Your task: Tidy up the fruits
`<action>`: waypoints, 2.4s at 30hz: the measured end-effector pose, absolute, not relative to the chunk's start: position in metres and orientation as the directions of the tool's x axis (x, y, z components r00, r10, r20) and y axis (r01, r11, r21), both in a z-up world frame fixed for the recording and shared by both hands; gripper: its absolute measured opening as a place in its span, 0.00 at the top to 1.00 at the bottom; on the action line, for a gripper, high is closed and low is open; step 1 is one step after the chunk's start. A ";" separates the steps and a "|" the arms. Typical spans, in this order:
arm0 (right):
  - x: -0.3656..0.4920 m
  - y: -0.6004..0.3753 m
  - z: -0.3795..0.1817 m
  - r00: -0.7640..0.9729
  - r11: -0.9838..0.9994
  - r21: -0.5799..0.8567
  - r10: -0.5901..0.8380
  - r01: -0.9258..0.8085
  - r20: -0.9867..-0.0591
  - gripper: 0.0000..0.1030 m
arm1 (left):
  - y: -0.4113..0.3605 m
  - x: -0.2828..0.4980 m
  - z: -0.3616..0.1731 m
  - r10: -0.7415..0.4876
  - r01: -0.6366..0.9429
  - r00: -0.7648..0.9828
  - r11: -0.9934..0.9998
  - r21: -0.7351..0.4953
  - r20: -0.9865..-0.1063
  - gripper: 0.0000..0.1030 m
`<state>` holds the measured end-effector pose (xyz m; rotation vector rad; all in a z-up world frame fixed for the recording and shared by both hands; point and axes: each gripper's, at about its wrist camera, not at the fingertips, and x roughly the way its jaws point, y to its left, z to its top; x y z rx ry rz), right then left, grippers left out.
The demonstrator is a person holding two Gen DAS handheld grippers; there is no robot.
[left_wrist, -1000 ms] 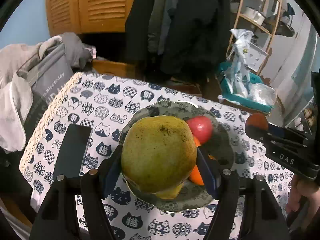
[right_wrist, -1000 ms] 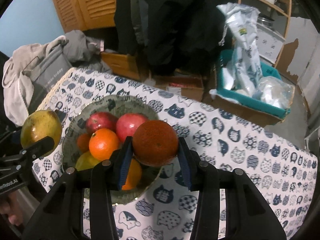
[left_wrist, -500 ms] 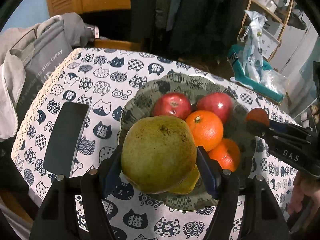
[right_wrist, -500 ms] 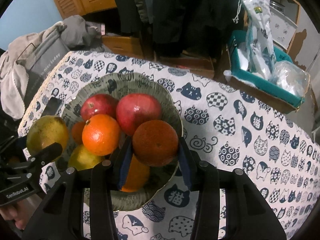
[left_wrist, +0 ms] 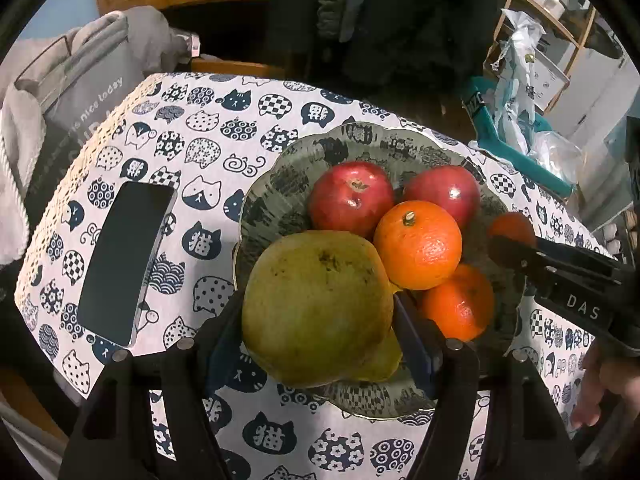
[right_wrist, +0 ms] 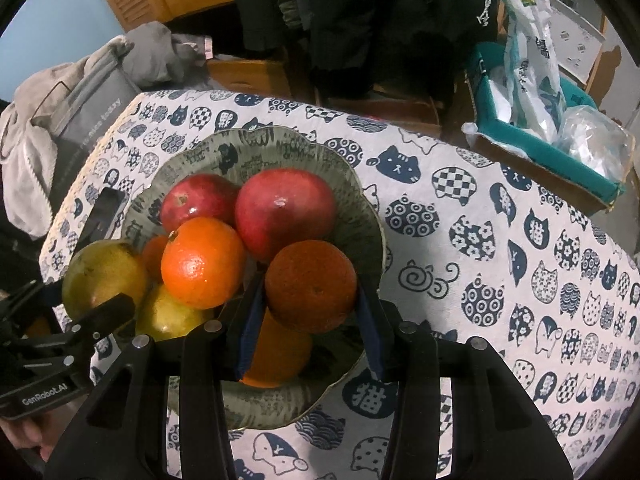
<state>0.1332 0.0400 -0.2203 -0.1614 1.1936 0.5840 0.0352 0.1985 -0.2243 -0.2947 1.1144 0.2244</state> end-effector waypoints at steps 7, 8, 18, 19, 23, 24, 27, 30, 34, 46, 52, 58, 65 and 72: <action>0.130 0.041 -0.209 0.265 0.836 0.182 0.360 -0.518 -0.895 0.44 | 0.204 0.031 -0.227 0.041 -0.361 0.393 0.926 -0.113 -0.919 0.29; 0.130 0.041 -0.206 0.271 0.836 0.184 0.364 -0.517 -0.891 0.42 | 0.206 0.031 -0.226 0.042 -0.367 0.397 0.923 -0.116 -0.917 0.28; 0.126 0.028 -0.165 0.356 0.852 0.156 0.366 -0.499 -0.860 0.38 | 0.193 0.023 -0.178 0.098 -0.323 0.512 0.943 -0.086 -0.854 0.16; 0.125 0.026 -0.159 0.370 0.854 0.147 0.363 -0.499 -0.855 0.36 | 0.192 0.022 -0.173 0.095 -0.318 0.521 0.944 -0.090 -0.848 0.16; 0.119 0.016 -0.131 0.430 0.862 0.112 0.355 -0.495 -0.830 0.34 | 0.186 0.015 -0.149 0.097 -0.302 0.571 0.948 -0.098 -0.815 0.16; 0.118 0.014 -0.125 0.442 0.864 0.107 0.353 -0.492 -0.825 0.33 | 0.185 0.014 -0.143 0.099 -0.299 0.583 0.949 -0.100 -0.806 0.16; 0.111 0.004 -0.104 0.482 0.870 0.096 0.356 -0.483 -0.800 0.28 | 0.181 0.007 -0.121 0.100 -0.289 0.624 0.951 -0.110 -0.775 0.15; 0.103 -0.004 -0.084 0.519 0.875 0.080 0.355 -0.478 -0.777 0.26 | 0.178 0.001 -0.103 0.099 -0.279 0.655 0.953 -0.119 -0.749 0.15; 0.091 -0.017 -0.057 0.568 0.883 0.068 0.356 -0.464 -0.742 0.22 | 0.173 -0.007 -0.080 0.101 -0.265 0.693 0.957 -0.122 -0.714 0.14; 0.056 -0.061 0.003 0.683 0.909 0.033 0.336 -0.416 -0.648 0.19 | 0.149 -0.031 -0.021 0.143 -0.231 0.785 0.970 -0.071 -0.603 0.01; 0.038 -0.087 0.014 0.727 0.921 0.017 0.319 -0.390 -0.608 0.18 | 0.137 -0.045 0.008 0.152 -0.218 0.826 0.974 -0.059 -0.543 0.01; 0.030 -0.106 0.023 0.756 0.931 0.013 0.304 -0.364 -0.580 0.18 | 0.127 -0.054 0.028 0.154 -0.206 0.856 0.977 -0.052 -0.493 0.01; 0.025 -0.117 0.025 0.791 0.941 -0.016 0.276 -0.339 -0.546 0.18 | 0.119 -0.050 0.029 0.145 -0.193 0.860 0.980 -0.049 -0.489 0.01; 0.032 -0.118 0.016 0.783 0.941 -0.018 0.272 -0.339 -0.560 0.18 | 0.116 -0.041 0.019 0.152 -0.201 0.833 0.979 -0.034 -0.531 0.01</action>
